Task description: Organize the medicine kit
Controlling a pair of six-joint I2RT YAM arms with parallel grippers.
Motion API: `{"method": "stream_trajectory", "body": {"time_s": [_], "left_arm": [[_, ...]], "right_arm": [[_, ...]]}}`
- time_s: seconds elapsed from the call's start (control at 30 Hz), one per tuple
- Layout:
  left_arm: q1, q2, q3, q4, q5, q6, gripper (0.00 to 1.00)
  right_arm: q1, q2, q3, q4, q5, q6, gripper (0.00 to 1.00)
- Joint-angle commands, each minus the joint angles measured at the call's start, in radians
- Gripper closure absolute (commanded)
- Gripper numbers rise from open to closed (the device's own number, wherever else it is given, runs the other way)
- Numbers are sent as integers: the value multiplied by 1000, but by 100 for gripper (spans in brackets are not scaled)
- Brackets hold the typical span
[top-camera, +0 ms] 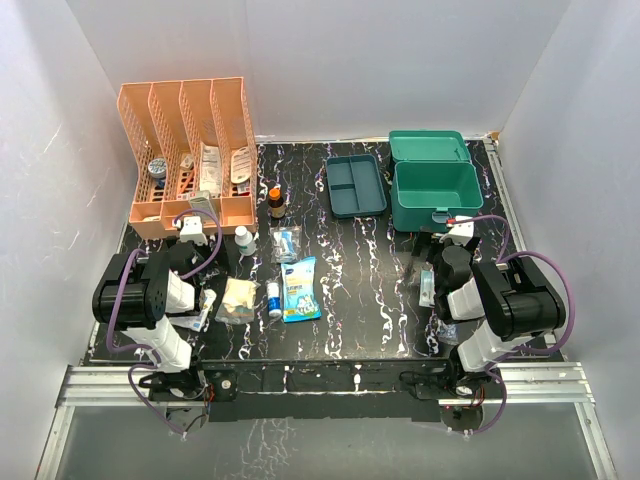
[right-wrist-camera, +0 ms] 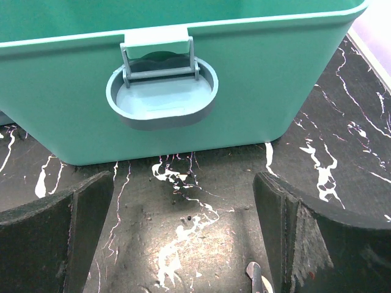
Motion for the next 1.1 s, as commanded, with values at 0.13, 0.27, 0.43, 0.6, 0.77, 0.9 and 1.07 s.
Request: {"method": "stream_trajectory", "body": {"time_s": [0.13,0.27,0.43,0.6,0.77,0.9,1.07], "left_arm": [[4,-22,0,30,24,3,1],[4,-62,-5,8,21,6,1],[5,-165,-8,-99,25,17,1],[4,-282,11,-259,39,41,1],[5,-322,21,-363,34,55,1],[4,-385,64,-491,51,51,1],[6,-461,186,-716,72,33,1]], "right_arm": [[-6,-16,10,65,-13,-27,2],[-5,-36,-10,84,-50,-42,2],[-5,-116,-8,21,-59,-45,2],[-4,-231,68,-284,-68,-21,2],[8,-378,64,-486,-74,23,2],[26,-539,92,-669,-57,41,3],[37,-648,274,-890,-41,67,6]]}}
